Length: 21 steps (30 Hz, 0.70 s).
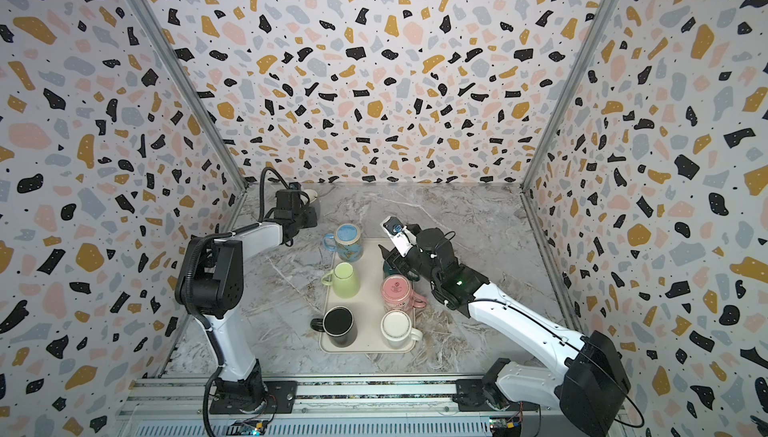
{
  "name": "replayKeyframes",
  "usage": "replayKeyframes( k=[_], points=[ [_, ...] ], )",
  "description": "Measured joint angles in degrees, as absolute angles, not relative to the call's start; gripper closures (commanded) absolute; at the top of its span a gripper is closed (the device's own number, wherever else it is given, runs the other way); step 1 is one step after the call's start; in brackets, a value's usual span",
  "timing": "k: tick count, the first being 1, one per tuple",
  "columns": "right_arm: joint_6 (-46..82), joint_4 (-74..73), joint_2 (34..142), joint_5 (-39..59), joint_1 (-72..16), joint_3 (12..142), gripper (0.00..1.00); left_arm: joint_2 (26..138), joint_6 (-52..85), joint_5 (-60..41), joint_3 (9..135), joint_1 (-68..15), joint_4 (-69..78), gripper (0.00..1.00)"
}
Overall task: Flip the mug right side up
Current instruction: 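Lower the upright grey mug onto the table with the left gripper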
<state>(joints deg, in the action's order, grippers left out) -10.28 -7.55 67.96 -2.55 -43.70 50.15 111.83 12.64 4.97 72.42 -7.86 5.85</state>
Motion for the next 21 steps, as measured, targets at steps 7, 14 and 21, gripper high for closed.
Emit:
replayKeyframes(
  k=[7,14,21],
  points=[
    [-10.28,-7.60,67.96,-2.55,-43.70,49.89,0.25,111.83,12.64,5.26,71.77,-8.12,6.66,0.91],
    [-10.20,-7.55,67.96,-2.55,-43.70,49.65,0.25,111.83,12.69,5.26,70.87,-8.12,7.84,0.83],
    [-9.89,-7.57,67.96,-2.50,-43.70,49.50,0.25,111.83,12.86,5.06,70.19,-8.12,7.77,0.74]
  ],
)
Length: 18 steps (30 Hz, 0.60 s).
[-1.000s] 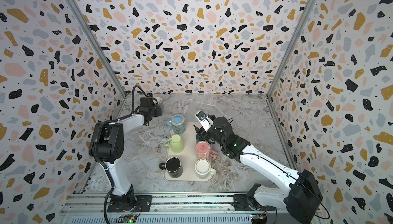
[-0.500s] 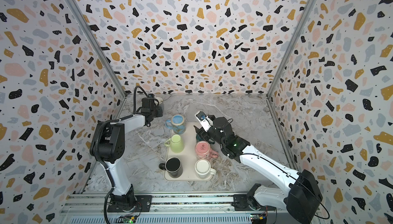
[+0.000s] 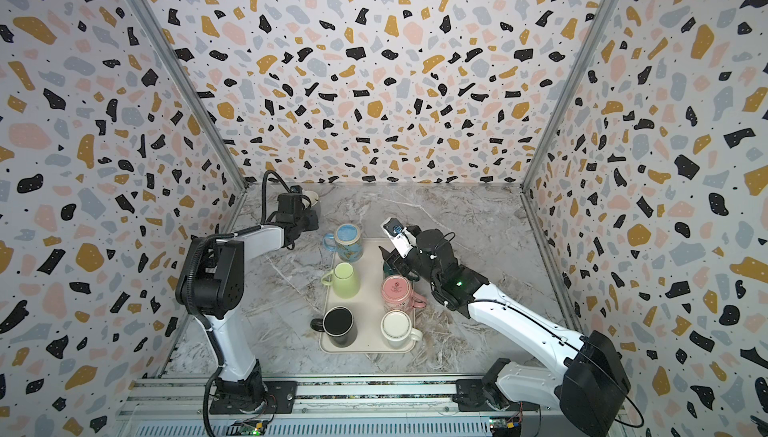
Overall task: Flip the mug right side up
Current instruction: 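Lower the upright grey mug onto the table with the left gripper, then open and raise the left gripper while the right gripper nears the dark green mug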
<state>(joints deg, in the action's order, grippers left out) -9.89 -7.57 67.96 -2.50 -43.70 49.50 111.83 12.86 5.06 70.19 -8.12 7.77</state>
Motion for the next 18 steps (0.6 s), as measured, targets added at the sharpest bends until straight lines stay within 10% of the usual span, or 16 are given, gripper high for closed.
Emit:
replayKeyframes(
  k=[18],
  points=[
    [-8.80,-7.68,67.94,-2.11,-43.42,48.77,0.24,108.97,13.34,4.56,67.61,-8.21,6.24,0.58]
  ],
)
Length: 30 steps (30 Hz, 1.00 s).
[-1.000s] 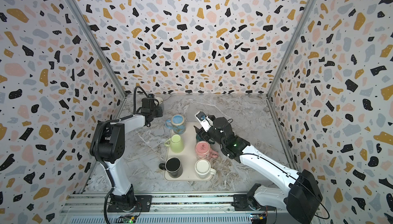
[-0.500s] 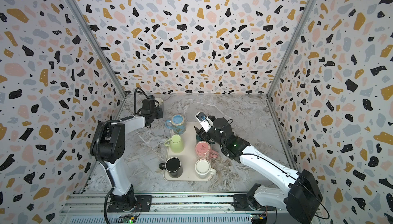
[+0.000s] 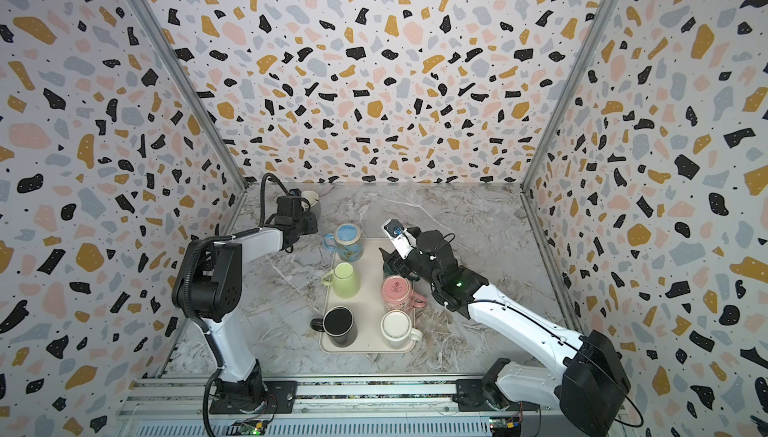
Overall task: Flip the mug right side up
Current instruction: 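Open and raise the left gripper while the right gripper nears the dark green mug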
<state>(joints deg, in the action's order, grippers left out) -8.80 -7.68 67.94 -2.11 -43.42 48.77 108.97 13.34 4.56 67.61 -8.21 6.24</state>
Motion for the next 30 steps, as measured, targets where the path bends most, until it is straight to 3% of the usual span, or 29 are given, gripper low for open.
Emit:
replayKeyframes(
  k=[13,21,26,30],
  points=[
    [0.45,-3.38,68.01,2.22,-38.98,51.64,0.14,99.02,14.68,0.95,67.13,-8.84,0.86,0.55],
    [17.39,8.34,73.67,15.05,-26.11,65.10,0.11,91.72,16.80,-4.86,64.69,-9.43,-4.60,0.55],
    [30.37,7.62,73.97,28.95,-15.92,57.76,0.23,88.31,17.69,-6.98,64.18,-10.31,-7.86,0.55],
    [41.43,4.36,74.00,37.67,-13.04,48.53,0.27,86.46,18.13,-7.81,64.18,-10.57,-9.67,0.54]
  ],
)
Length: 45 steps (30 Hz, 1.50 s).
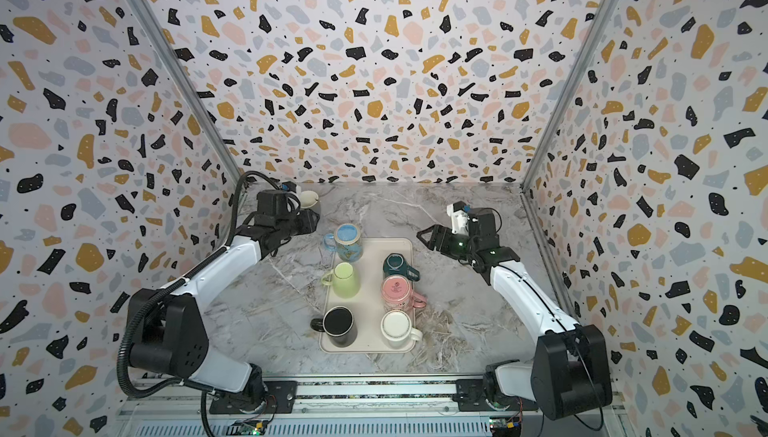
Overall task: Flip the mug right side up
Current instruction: 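Open and raise the left gripper while the right gripper nears the dark green mug, then lower the right gripper onto the dark green mug's handle on the tray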
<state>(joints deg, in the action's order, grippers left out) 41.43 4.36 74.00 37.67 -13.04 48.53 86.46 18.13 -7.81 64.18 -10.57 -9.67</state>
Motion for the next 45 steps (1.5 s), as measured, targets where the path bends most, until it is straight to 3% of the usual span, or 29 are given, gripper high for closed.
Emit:
replayKeyframes(
  k=[8,11,24,45],
  points=[
    [61.43,-7.49,71.90,46.28,-12.73,33.39,0.44,84.23,19.11,-8.97,64.18,-10.57,-10.17,0.53],
    [66.85,-11.77,71.68,47.27,-12.69,30.13,0.45,84.27,19.35,-9.30,64.18,-10.57,-10.35,0.53],
    [81.52,-31.57,77.62,47.20,-12.69,23.35,0.42,84.27,20.86,-11.51,64.18,-11.00,-10.28,0.53],
    [87.50,-49.80,89.12,46.92,-13.50,23.31,0.36,85.54,21.89,-13.28,64.18,-11.05,-9.82,0.53]
  ],
)
